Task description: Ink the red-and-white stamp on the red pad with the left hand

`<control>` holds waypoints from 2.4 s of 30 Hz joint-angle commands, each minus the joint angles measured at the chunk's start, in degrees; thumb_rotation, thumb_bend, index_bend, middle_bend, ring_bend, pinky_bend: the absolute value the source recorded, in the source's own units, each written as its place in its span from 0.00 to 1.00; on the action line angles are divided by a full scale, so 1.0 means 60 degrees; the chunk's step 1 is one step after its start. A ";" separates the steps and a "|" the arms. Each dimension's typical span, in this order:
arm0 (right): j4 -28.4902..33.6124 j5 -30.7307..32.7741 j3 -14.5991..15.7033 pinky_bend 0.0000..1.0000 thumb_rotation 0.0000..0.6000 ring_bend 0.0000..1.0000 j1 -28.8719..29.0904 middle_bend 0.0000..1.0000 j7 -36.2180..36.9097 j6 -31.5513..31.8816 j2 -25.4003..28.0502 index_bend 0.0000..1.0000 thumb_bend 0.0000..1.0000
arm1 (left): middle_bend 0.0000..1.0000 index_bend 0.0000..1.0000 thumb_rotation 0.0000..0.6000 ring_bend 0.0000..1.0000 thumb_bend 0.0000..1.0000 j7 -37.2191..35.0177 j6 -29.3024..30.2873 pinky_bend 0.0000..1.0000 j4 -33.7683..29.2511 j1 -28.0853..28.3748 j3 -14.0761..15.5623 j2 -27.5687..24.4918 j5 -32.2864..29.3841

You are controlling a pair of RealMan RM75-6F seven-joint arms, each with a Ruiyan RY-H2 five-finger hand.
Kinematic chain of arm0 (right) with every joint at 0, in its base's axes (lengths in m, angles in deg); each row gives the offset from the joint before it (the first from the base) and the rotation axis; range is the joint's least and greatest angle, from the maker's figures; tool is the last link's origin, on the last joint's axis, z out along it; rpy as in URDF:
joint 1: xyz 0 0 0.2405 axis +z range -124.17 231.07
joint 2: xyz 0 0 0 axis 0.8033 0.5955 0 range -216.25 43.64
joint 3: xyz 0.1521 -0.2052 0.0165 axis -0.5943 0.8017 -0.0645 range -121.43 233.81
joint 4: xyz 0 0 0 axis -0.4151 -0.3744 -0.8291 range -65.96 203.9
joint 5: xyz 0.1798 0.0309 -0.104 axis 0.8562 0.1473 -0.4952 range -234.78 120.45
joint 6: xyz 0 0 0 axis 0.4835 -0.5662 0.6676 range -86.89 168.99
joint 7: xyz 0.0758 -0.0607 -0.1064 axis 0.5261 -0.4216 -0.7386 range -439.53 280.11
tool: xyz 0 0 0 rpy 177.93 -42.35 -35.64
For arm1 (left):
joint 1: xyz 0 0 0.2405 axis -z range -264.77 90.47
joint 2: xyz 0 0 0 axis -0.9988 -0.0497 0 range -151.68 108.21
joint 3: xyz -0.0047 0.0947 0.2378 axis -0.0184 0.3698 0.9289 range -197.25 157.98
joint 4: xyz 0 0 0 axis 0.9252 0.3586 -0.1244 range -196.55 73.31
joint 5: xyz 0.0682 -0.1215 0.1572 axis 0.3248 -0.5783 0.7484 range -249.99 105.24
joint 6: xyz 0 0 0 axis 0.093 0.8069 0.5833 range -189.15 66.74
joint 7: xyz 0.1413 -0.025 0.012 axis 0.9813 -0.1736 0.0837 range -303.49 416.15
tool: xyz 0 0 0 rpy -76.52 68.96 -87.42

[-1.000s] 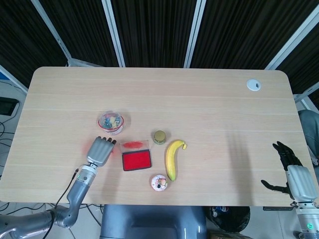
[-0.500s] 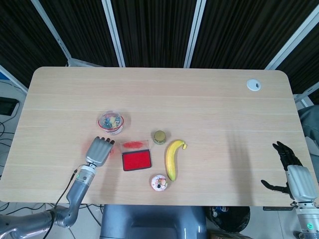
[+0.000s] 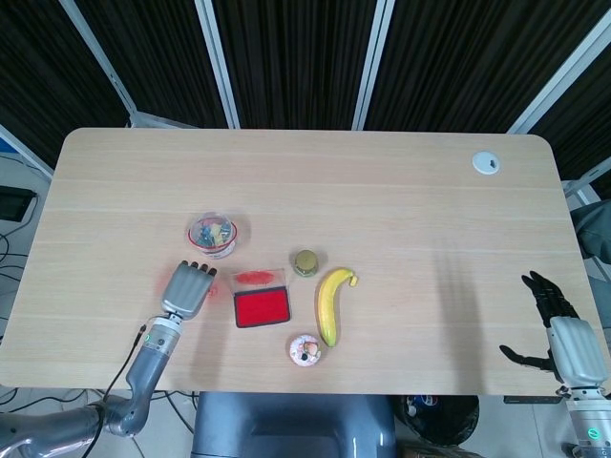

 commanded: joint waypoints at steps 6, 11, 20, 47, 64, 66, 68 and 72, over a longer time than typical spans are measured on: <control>-0.0005 -0.0012 0.0004 0.18 1.00 0.00 -0.0005 0.00 -0.0001 0.0013 -0.0001 0.00 0.16 | 0.54 0.53 1.00 0.46 0.40 0.0119 -0.0024 0.56 -0.0053 -0.0018 0.0016 -0.0024 -0.0078; -0.0005 -0.0027 0.0005 0.18 1.00 0.00 -0.0008 0.00 0.0018 0.0026 -0.0003 0.00 0.15 | 0.52 0.51 1.00 0.44 0.38 0.0196 -0.0019 0.55 -0.0081 -0.0028 0.0030 -0.0036 -0.0107; -0.0009 -0.0046 0.0013 0.18 1.00 0.00 -0.0010 0.00 0.0026 0.0036 -0.0002 0.00 0.15 | 0.48 0.47 1.00 0.41 0.35 0.0431 -0.0030 0.53 -0.0179 -0.0056 0.0027 -0.0074 -0.0273; -0.0034 -0.0091 0.0029 0.18 1.00 0.00 -0.0018 0.00 -0.0009 0.0066 0.0007 0.00 0.15 | 0.16 0.17 1.00 0.18 0.16 0.0284 0.0718 0.31 -0.1911 -0.0497 0.0030 -0.1141 -0.0302; -0.0168 -0.0224 0.0045 0.18 1.00 0.00 -0.0049 0.00 -0.0513 0.0238 -0.0068 0.00 0.12 | 0.00 0.00 1.00 0.00 0.07 -0.2859 0.3230 0.06 -0.4829 -0.2565 0.1239 -0.4654 0.1597; -0.0207 -0.0257 0.0045 0.18 1.00 0.00 -0.0053 0.00 -0.0640 0.0278 -0.0089 0.00 0.11 | 0.00 0.00 1.00 0.00 0.07 -0.3213 0.3487 0.04 -0.4917 -0.2812 0.1360 -0.4919 0.1732; -0.0232 -0.0280 0.0045 0.18 1.00 0.00 -0.0058 0.00 -0.0746 0.0312 -0.0111 0.00 0.09 | 0.00 0.00 1.00 0.00 0.07 -0.3500 0.3735 0.01 -0.4937 -0.3052 0.1485 -0.5140 0.1872; -0.0314 -0.0388 0.0036 0.18 1.00 0.00 -0.0067 0.00 -0.0980 0.0440 -0.0157 0.00 0.08 | 0.00 0.00 1.00 0.00 0.07 -0.3938 0.4231 0.01 -0.4691 -0.3522 0.1785 -0.5437 0.2276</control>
